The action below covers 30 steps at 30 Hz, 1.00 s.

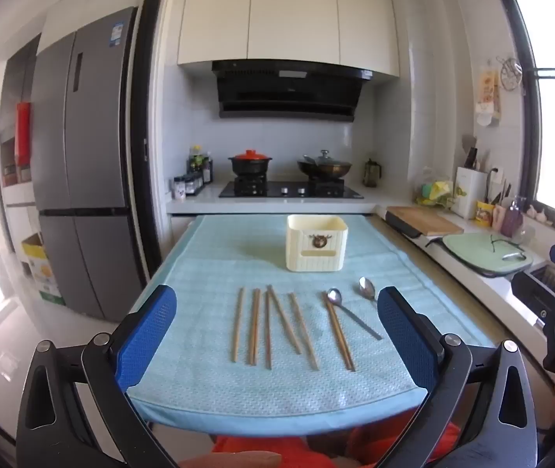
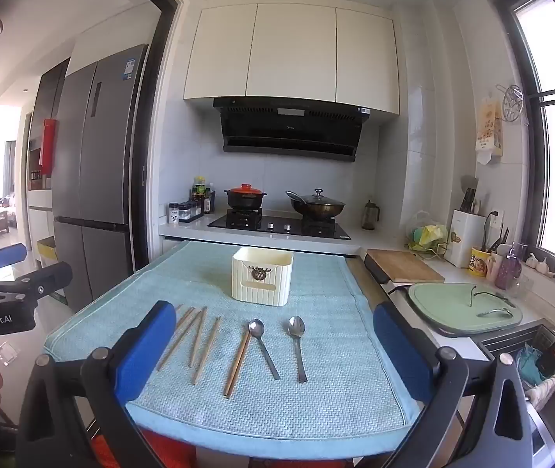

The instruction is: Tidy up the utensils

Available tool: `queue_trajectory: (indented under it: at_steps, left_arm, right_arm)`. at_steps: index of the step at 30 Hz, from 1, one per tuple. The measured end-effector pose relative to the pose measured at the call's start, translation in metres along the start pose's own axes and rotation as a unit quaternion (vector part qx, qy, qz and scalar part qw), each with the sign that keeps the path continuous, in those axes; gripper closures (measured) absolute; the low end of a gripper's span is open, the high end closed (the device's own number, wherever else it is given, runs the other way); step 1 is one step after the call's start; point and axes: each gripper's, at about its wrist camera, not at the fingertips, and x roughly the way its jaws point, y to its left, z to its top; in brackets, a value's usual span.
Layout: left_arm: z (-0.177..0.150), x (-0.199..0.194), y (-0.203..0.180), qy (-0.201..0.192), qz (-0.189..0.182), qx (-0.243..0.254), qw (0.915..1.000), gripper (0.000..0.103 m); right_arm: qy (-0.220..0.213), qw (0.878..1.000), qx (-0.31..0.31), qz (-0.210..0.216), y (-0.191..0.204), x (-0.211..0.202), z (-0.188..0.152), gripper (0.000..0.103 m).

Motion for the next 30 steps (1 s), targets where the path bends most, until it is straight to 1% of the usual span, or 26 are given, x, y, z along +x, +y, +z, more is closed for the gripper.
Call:
queue_trajectory:
  at_steps: [1, 7, 8, 12, 20, 30]
  left_arm:
    - [0.0, 0.0, 0.0, 0.001, -0.001, 0.0, 1.0, 0.0]
    - [0.0, -0.002, 0.001, 0.004, -0.002, 0.002, 1.0, 0.0]
    - [0.007, -0.003, 0.003, 0.003, -0.003, 0.002, 1.0, 0.0]
    - [0.003, -0.001, -0.003, 0.005, -0.003, 0.006, 1.0, 0.0]
    - [0.004, 0.003, -0.007, 0.015, -0.006, 0.009, 0.9998, 0.0]
    - [0.002, 0.003, -0.008, 0.018, -0.006, 0.011, 0.9998, 0.0]
  right_arm:
    - [0.007, 1.0, 0.0, 0.001, 0.0, 0.001, 0.0, 0.0]
    - [0.004, 1.0, 0.0, 0.0, 0.0, 0.001, -0.001, 0.0]
    - [0.004, 1.0, 0.0, 0.0, 0.0, 0.001, -0.001, 0.0]
    - [0.004, 1.0, 0.001, 0.001, 0.0, 0.001, -0.001, 0.0]
    - [0.003, 1.0, 0.002, 0.001, -0.002, 0.002, -0.001, 0.0]
    - [0.005, 1.0, 0.004, 0.002, -0.002, 0.004, -0.004, 0.0]
